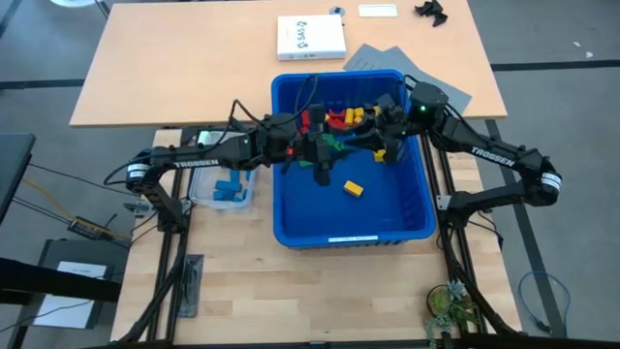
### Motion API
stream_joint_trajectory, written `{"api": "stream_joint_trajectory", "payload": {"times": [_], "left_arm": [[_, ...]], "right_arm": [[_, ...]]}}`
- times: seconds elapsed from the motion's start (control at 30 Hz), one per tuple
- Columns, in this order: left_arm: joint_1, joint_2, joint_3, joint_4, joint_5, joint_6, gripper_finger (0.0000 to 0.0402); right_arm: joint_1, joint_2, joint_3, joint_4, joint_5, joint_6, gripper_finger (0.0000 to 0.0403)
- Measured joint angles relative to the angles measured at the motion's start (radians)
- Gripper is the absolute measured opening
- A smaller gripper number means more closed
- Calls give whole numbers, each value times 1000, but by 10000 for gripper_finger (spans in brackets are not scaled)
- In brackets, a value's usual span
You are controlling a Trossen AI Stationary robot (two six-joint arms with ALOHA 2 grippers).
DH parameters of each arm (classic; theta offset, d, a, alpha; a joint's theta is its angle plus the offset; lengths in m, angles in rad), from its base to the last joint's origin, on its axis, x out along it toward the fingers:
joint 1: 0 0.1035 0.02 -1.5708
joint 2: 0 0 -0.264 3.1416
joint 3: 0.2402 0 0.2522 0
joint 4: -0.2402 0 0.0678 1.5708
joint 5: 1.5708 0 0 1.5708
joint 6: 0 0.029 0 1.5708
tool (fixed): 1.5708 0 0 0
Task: Sort blocks
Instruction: Put the blue block into the transparent bin
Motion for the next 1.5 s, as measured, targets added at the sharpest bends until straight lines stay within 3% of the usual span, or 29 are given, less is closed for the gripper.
{"api": "stream_joint_trajectory", "payload": {"times": [0.17,0.33,0.47,0.6,0.8,1.0,1.2,1.5], "left_arm": [[0,0,0,5,0,55,199],[0,0,0,15,0,78,155],[0,0,0,31,-32,64,139],[-1,2,0,42,-121,-44,143],[4,-43,-1,-31,-264,-205,150],[11,-106,-1,-286,-430,-299,147],[37,-154,-1,-609,-491,-503,147],[143,-172,-1,-1128,-511,-794,147]], "right_arm": [[1,0,0,17,-4,29,128],[1,0,0,26,-5,102,134],[1,0,0,43,0,140,216],[-25,-9,0,60,-37,116,295],[-104,-79,2,79,-72,97,354],[-152,-125,1,29,-56,-16,358],[-163,-129,1,-124,32,-183,346],[-163,-96,0,-349,251,-433,335]]}}
